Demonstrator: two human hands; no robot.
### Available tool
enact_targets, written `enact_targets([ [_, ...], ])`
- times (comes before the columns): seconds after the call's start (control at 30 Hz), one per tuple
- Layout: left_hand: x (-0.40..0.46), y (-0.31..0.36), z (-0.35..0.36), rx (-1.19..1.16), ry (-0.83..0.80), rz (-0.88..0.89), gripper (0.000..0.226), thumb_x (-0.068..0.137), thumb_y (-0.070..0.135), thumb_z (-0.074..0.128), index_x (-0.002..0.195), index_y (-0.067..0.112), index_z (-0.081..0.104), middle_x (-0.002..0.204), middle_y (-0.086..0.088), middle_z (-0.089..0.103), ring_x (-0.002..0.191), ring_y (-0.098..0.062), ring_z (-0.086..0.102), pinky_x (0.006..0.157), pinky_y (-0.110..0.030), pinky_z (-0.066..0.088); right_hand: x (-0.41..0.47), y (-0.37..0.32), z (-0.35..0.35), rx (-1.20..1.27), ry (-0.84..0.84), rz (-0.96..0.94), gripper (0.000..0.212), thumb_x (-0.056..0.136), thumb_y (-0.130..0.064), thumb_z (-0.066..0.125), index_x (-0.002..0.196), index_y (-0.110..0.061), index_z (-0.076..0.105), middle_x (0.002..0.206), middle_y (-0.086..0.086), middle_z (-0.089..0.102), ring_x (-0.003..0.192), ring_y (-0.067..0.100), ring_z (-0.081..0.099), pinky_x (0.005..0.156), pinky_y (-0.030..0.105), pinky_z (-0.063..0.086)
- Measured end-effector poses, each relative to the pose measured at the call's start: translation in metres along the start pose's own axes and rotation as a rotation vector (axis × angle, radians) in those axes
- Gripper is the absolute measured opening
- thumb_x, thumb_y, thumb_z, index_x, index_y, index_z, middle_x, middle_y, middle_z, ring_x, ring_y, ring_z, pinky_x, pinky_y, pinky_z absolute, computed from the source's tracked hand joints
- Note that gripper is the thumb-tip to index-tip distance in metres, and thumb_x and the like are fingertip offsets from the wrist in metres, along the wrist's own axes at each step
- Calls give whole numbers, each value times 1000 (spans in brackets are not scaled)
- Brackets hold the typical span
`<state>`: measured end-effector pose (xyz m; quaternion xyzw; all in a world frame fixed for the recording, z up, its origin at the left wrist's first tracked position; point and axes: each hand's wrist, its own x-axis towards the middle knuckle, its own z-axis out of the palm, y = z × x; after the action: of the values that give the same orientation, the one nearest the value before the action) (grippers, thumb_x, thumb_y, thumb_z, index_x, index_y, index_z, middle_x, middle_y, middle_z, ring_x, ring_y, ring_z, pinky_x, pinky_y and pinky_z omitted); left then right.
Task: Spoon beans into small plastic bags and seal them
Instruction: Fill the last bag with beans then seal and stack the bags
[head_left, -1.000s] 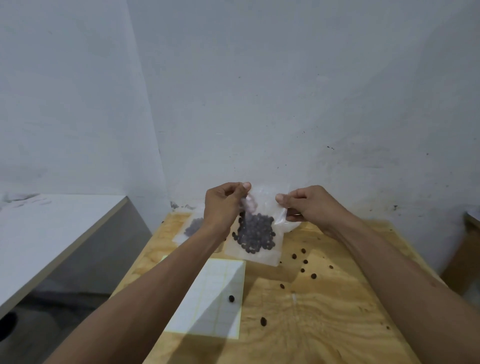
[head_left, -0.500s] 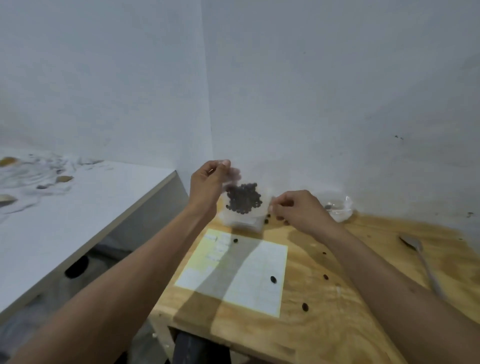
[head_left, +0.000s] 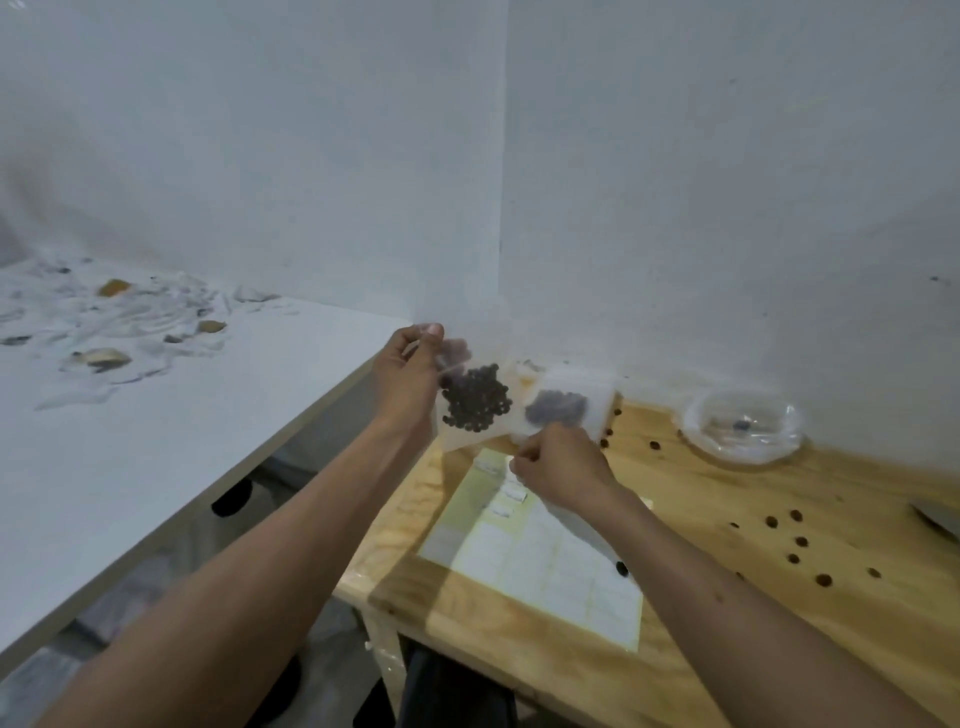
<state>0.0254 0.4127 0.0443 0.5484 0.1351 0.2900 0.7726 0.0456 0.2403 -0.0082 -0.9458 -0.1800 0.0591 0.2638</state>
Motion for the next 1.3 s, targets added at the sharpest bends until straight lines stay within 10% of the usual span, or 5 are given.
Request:
enact_targets([
  [0.4, 7, -9, -9, 21, -6, -28, 14, 101, 20, 64, 106, 7, 64, 103, -20, 75, 93, -32, 75, 83, -41, 62, 9, -22, 21, 66, 60, 85, 38, 83, -25, 68, 50, -15, 52, 48, 1, 45, 48, 21, 46, 53, 28, 40],
  [0.63, 3, -9, -1, 75, -112, -58, 20, 103, 27, 59, 112, 9, 60, 98, -13, 79, 89, -28, 77, 87, -45, 59, -11, -26, -37, 533, 157, 0, 13, 87, -17, 69, 76, -12, 76, 67, 7, 74, 57, 14, 67, 59, 33, 61],
  [0.83, -20, -16, 35, 102, -162, -90, 19, 104, 24, 58, 109, 8, 68, 73, 4, 77, 69, -15, 75, 65, -28, 60, -7, -20, -78, 394, 369, -94, 12, 89, -26, 69, 82, -21, 77, 68, -5, 73, 65, 14, 69, 66, 38, 61],
  [1.1, -35, -16, 59, 114, -237, -96, 24, 99, 27, 66, 110, 6, 70, 101, -10, 76, 79, -18, 78, 80, -32, 61, -6, 6, -90, 305, 485, -106, 14, 89, -30, 71, 86, -17, 76, 73, -11, 71, 68, 9, 67, 72, 36, 60],
  [1.3, -41, -15, 65, 98, -310, -117, 22, 95, 22, 72, 110, 7, 68, 84, -5, 80, 79, -24, 79, 73, -32, 61, -5, 15, -92, 250, 520, -91, 19, 87, -39, 72, 86, -21, 75, 75, -12, 71, 74, 9, 67, 73, 36, 58],
])
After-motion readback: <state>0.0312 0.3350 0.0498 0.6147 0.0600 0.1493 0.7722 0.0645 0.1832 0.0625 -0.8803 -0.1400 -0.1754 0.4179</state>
